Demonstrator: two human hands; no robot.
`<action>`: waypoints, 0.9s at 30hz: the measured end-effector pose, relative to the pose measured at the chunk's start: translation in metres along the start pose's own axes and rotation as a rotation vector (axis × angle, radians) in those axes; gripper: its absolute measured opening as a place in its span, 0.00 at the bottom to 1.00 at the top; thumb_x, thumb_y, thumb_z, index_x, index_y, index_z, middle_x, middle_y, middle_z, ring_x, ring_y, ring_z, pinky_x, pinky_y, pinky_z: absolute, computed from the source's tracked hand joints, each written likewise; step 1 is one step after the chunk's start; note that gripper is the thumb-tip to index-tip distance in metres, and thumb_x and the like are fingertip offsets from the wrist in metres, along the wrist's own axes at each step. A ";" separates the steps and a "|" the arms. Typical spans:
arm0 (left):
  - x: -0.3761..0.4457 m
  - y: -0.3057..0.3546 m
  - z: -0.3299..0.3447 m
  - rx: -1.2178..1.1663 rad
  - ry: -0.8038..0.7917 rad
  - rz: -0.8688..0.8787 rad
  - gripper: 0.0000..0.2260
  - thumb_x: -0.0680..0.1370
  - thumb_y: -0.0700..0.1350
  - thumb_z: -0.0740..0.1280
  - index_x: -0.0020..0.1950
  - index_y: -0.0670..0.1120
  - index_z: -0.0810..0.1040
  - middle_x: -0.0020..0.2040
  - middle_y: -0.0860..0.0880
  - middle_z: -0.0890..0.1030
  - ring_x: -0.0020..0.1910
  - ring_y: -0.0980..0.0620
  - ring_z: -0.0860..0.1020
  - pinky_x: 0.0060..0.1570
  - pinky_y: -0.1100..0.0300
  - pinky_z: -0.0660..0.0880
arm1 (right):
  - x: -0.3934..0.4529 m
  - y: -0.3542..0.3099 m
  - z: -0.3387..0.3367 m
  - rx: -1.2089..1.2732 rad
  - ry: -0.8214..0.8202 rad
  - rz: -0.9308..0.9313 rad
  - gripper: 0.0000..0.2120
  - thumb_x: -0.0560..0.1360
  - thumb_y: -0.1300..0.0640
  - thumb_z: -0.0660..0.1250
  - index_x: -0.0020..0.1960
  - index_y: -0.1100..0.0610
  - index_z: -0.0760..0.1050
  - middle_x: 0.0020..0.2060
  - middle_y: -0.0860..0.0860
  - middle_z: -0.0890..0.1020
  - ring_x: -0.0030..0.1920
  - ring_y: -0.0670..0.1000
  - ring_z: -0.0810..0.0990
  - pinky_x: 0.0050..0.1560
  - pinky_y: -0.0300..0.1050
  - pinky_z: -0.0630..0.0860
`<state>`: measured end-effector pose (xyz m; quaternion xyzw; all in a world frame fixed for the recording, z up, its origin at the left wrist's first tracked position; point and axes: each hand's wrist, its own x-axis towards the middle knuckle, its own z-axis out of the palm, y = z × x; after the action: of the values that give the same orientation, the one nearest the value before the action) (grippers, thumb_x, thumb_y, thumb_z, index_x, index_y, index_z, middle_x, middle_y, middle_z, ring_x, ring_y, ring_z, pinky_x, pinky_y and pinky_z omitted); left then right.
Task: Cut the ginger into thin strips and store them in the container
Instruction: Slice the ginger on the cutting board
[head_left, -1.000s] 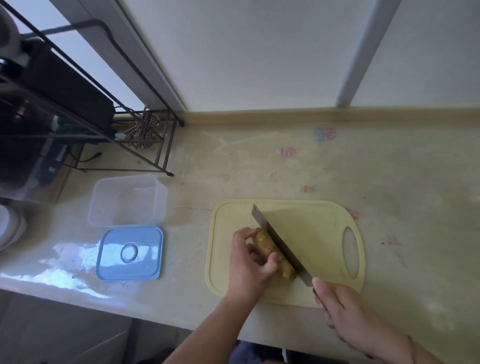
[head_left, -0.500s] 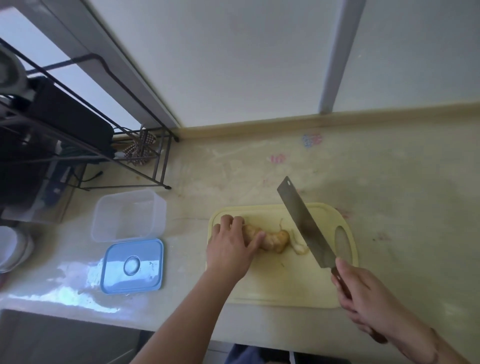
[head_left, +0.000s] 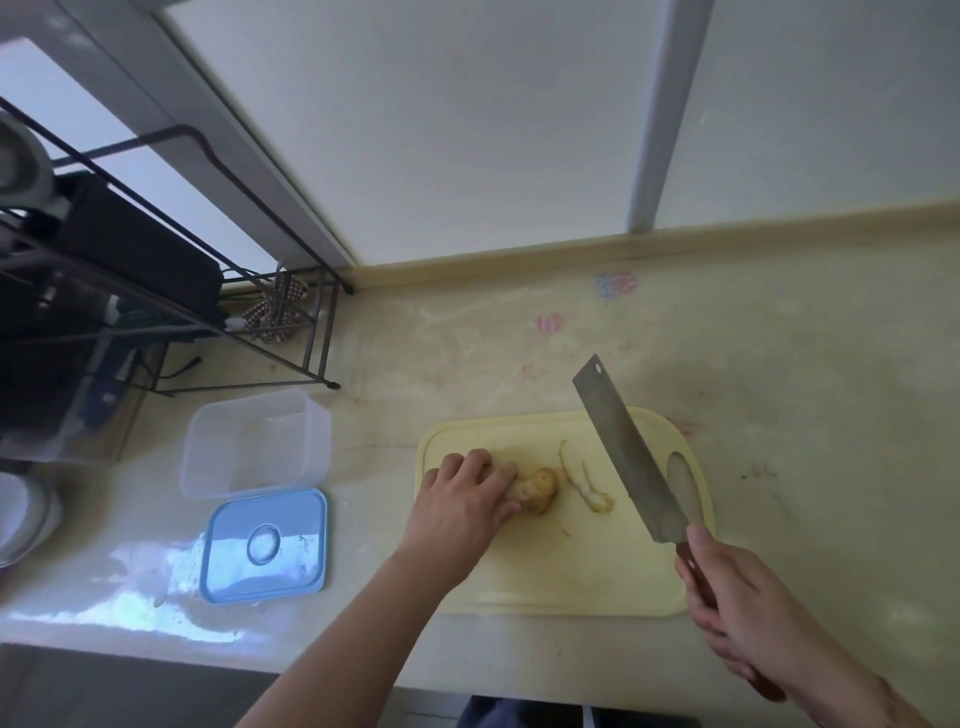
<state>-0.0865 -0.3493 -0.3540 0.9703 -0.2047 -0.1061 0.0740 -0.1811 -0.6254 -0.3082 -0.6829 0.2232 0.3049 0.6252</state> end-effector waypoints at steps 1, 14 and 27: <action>-0.003 0.001 -0.001 -0.013 -0.031 -0.037 0.20 0.78 0.62 0.54 0.63 0.55 0.76 0.59 0.49 0.77 0.53 0.43 0.77 0.48 0.47 0.78 | 0.000 0.000 0.001 0.004 0.002 -0.002 0.31 0.66 0.24 0.56 0.31 0.53 0.65 0.25 0.54 0.62 0.22 0.49 0.57 0.24 0.40 0.58; 0.057 0.065 -0.026 -0.176 -0.182 -0.263 0.15 0.80 0.54 0.62 0.63 0.49 0.77 0.59 0.51 0.79 0.62 0.46 0.71 0.63 0.50 0.63 | -0.001 0.000 0.006 0.023 0.048 0.012 0.27 0.72 0.31 0.53 0.34 0.56 0.64 0.25 0.54 0.62 0.22 0.49 0.58 0.25 0.40 0.57; 0.076 0.074 -0.021 -0.184 -0.163 -0.238 0.11 0.80 0.43 0.63 0.57 0.54 0.80 0.54 0.51 0.80 0.56 0.47 0.74 0.60 0.50 0.63 | -0.003 0.006 0.015 0.093 0.114 0.017 0.26 0.72 0.32 0.53 0.34 0.55 0.64 0.26 0.54 0.62 0.22 0.49 0.57 0.25 0.38 0.57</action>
<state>-0.0418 -0.4459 -0.3335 0.9649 -0.0831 -0.2109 0.1327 -0.1893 -0.6112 -0.3114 -0.6675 0.2782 0.2598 0.6400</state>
